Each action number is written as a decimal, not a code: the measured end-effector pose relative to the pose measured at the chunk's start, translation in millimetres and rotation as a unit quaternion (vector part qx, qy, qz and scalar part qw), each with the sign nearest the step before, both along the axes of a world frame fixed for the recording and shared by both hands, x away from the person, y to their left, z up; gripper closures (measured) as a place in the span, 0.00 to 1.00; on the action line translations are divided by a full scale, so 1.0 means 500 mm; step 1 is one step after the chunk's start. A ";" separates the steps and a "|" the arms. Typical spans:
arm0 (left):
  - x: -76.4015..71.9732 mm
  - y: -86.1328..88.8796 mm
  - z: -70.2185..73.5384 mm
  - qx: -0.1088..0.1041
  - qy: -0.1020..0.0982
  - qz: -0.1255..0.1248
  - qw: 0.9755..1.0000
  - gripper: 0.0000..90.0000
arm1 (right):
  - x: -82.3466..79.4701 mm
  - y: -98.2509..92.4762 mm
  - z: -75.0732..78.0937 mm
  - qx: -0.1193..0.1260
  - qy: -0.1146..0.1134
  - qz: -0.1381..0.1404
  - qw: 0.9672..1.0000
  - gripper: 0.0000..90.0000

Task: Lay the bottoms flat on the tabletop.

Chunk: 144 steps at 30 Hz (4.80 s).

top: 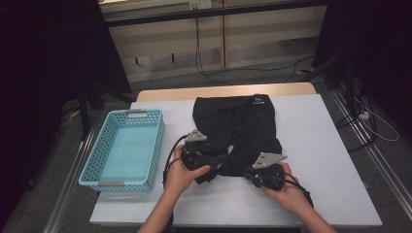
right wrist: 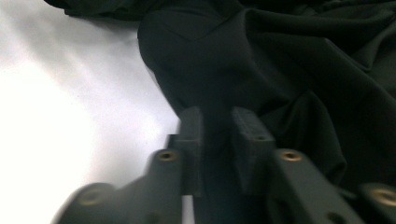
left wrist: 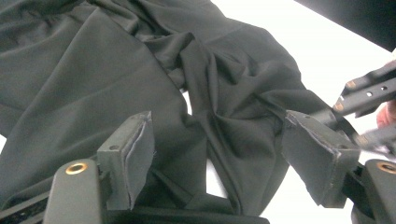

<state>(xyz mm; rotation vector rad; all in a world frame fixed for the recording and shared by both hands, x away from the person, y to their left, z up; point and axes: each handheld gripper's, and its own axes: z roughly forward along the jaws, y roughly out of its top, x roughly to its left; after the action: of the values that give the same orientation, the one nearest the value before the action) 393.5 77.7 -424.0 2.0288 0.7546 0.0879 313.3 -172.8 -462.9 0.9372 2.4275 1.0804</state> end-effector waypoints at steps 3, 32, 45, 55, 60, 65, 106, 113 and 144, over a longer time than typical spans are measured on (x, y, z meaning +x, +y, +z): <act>0.000 0.001 0.001 0.001 -0.003 0.001 1.000 0.28 | 0.002 0.000 0.001 0.002 0.005 -0.001 1.000 0.99; -0.011 -0.034 -0.019 0.026 -0.007 -0.016 0.999 0.26 | -0.127 -0.097 0.040 0.004 0.055 0.043 0.998 0.97; -0.008 -0.027 -0.013 0.035 -0.017 -0.018 0.999 0.25 | -0.032 -0.148 0.060 0.006 -0.006 -0.104 0.995 0.53; -0.008 -0.008 -0.007 0.046 -0.033 -0.018 0.998 0.22 | 0.119 -0.186 0.060 -0.021 -0.030 -0.253 0.967 0.57; -0.013 0.002 -0.007 0.049 -0.035 -0.015 0.998 0.22 | 0.183 -0.186 0.045 0.006 0.000 -0.276 0.961 0.60; -0.014 0.014 -0.005 0.044 -0.034 -0.011 0.998 0.22 | 0.219 -0.179 0.014 0.021 0.032 -0.288 0.957 0.69; -0.033 -0.023 -0.012 0.042 -0.042 -0.030 0.998 0.24 | 0.095 -0.224 0.027 0.011 0.044 -0.276 0.960 0.63; -0.055 -0.070 -0.036 0.052 -0.032 -0.064 0.996 0.39 | 0.060 -0.209 0.028 0.015 0.023 -0.274 0.961 0.48; -0.067 -0.091 -0.063 0.087 0.009 -0.080 0.993 0.99 | 0.058 -0.217 0.029 0.030 0.016 -0.286 0.958 0.43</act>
<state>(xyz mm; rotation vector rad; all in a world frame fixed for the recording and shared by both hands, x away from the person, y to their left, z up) 360.0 32.0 -455.4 2.2518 0.6095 0.0450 342.2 -281.3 -448.6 1.5572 1.9479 0.9218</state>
